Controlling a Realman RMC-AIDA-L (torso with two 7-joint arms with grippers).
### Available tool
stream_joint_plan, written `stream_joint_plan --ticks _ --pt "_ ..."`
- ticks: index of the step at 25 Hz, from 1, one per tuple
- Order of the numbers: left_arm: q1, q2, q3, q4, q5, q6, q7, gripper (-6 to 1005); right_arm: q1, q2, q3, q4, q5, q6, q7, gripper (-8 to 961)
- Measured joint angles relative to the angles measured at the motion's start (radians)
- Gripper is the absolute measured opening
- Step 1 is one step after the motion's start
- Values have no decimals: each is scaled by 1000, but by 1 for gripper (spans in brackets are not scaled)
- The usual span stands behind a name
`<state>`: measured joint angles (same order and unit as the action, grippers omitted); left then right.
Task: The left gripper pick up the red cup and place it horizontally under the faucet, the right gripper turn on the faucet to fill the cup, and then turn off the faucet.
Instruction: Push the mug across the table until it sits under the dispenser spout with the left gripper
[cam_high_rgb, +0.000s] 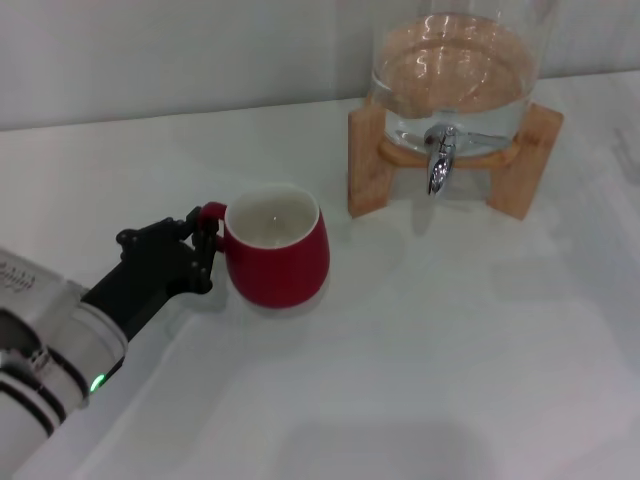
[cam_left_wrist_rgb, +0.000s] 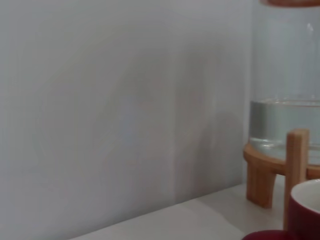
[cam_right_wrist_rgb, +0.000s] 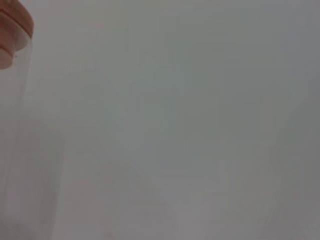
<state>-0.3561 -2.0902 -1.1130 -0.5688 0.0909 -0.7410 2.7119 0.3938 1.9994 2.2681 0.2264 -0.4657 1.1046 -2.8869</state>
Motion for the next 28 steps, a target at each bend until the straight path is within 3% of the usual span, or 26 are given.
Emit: stream_joint_plan --ticks 7,14,28 --pt "-59 -2 6 -31 -8 99 -57 103 5 3 -21 -4 -1 1 0 604" --pt "-97 -1 68 -45 -8 116 -87 103 2 4 -22 -5 -1 7 0 604" --pt "-105 5 139 -170 11 321 -99 103 -11 7 -57 -5 -1 59 0 604"
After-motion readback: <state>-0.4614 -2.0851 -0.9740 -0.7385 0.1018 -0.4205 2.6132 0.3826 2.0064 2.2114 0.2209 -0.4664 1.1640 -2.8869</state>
